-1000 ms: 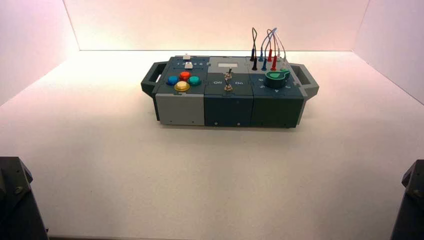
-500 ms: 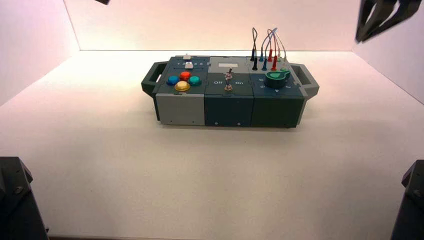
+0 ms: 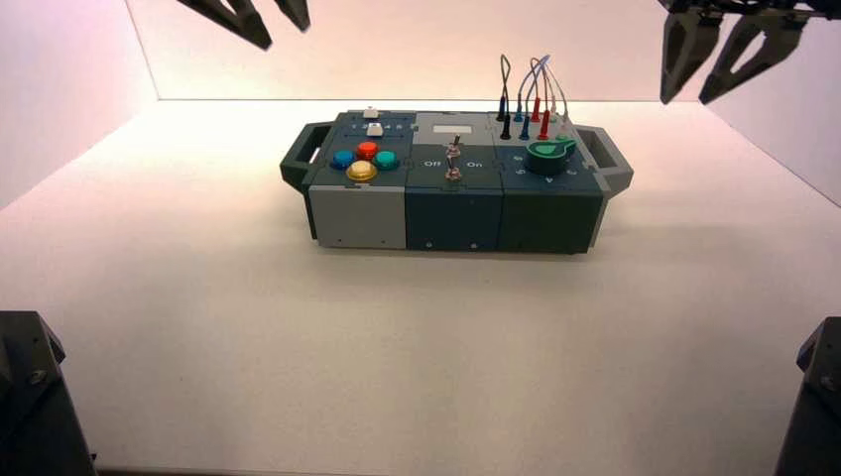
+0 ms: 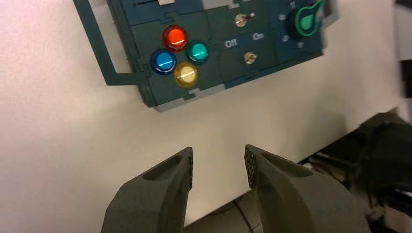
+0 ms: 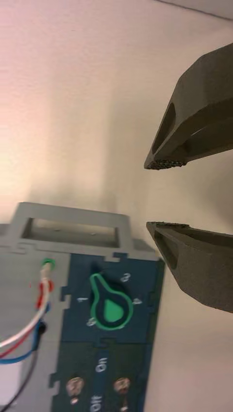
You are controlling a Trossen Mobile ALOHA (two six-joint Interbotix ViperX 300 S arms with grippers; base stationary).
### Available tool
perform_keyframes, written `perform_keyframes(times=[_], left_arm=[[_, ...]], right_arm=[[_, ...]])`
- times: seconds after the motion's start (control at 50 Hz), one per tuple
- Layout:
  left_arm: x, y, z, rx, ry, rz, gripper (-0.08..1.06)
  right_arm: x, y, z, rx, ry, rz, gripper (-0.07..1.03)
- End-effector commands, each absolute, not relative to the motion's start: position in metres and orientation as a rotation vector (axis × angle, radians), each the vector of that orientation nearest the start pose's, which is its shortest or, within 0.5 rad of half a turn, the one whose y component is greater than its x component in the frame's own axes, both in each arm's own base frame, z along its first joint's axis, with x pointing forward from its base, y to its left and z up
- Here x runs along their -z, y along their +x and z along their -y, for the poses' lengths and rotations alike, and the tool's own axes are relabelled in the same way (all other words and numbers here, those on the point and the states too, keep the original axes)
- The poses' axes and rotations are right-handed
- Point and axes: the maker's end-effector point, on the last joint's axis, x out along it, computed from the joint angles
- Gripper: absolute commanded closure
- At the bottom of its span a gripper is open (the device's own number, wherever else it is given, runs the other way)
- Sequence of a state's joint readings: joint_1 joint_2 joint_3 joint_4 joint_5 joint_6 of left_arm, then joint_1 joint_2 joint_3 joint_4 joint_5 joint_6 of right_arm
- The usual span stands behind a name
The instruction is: Flip the bottom switch on with the left gripper.
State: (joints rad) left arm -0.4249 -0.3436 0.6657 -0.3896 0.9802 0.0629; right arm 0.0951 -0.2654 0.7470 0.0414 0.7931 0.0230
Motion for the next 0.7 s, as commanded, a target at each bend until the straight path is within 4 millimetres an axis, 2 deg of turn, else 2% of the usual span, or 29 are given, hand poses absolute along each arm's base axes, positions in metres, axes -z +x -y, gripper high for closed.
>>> perform_keyframes(times=[0.02, 0.18, 0.4, 0.7], left_arm=[[-0.182, 0.256, 0.187, 0.549, -0.039, -1.322, 0.4], [-0.174, 0.268, 0.205, 0.564, -0.015, -1.349, 0.4], [-0.15, 0.279, 0.22, 0.57, 0.029, -1.395, 0.4], [-0.14, 0.283, 0.233, 0.586, 0.053, -1.422, 0.4]], right_arm=[[-0.129, 0.314, -0.036, -0.062, 0.03, -1.238, 0.39], [-0.115, 0.323, -0.038, -0.056, 0.047, -1.246, 0.39], [-0.092, 0.335, -0.04, -0.054, 0.059, -1.247, 0.39], [-0.063, 0.341, -0.052, -0.074, 0.05, -1.275, 0.39]])
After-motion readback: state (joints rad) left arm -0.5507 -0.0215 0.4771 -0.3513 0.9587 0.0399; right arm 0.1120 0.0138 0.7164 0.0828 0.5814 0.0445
